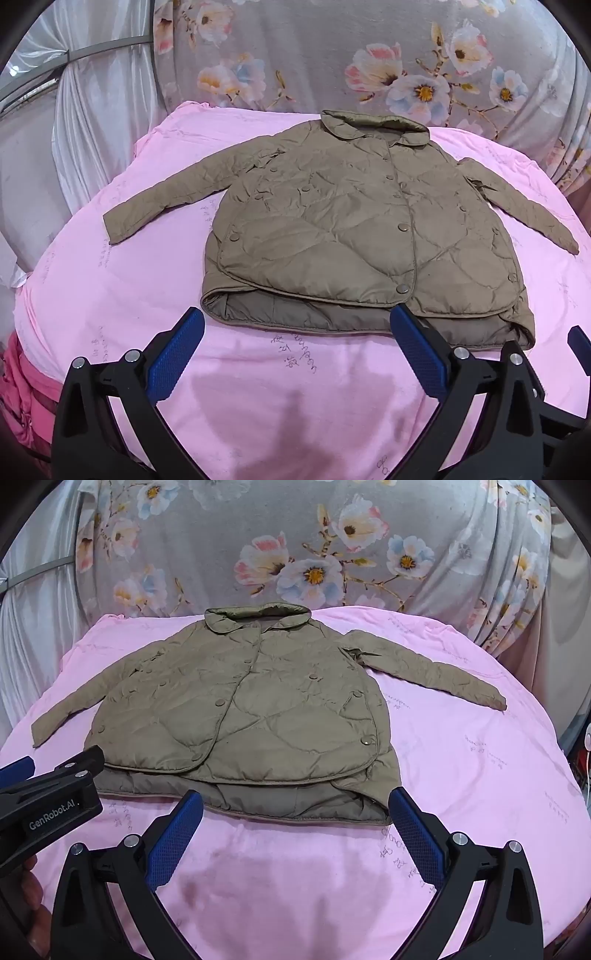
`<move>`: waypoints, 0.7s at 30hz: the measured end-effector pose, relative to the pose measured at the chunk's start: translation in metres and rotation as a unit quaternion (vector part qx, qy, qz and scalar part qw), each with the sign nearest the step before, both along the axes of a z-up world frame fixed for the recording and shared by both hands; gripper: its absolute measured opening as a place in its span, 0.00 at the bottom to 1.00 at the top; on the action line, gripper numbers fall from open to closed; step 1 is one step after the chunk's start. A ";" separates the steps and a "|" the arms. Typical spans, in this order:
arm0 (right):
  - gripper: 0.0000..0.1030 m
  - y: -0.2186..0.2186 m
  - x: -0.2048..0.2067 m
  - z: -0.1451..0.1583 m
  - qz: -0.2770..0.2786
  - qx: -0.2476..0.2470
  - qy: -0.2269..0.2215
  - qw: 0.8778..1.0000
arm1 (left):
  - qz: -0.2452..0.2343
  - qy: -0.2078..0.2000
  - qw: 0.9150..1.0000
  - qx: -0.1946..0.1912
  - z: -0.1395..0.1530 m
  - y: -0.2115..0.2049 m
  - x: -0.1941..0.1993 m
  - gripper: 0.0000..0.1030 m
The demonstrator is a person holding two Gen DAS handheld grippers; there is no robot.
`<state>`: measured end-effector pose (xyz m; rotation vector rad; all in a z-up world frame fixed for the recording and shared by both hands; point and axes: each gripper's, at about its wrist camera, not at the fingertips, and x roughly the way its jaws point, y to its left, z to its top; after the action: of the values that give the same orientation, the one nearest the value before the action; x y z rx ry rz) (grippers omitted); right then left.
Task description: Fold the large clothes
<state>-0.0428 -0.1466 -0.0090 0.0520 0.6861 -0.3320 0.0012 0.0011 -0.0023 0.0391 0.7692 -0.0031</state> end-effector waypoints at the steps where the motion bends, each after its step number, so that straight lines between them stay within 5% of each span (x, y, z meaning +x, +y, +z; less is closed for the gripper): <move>1: 0.95 0.000 0.000 0.000 0.000 0.002 0.001 1.000 | 0.002 -0.004 1.000 -0.004 0.001 0.004 -0.001 0.95; 21: 0.95 -0.001 0.001 -0.003 0.000 0.004 0.002 1.000 | 0.015 -0.002 1.000 0.016 -0.004 0.002 0.000 0.95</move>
<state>-0.0414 -0.1472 -0.0118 0.0597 0.6919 -0.3291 0.0017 0.0030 -0.0067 0.0581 0.7650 0.0379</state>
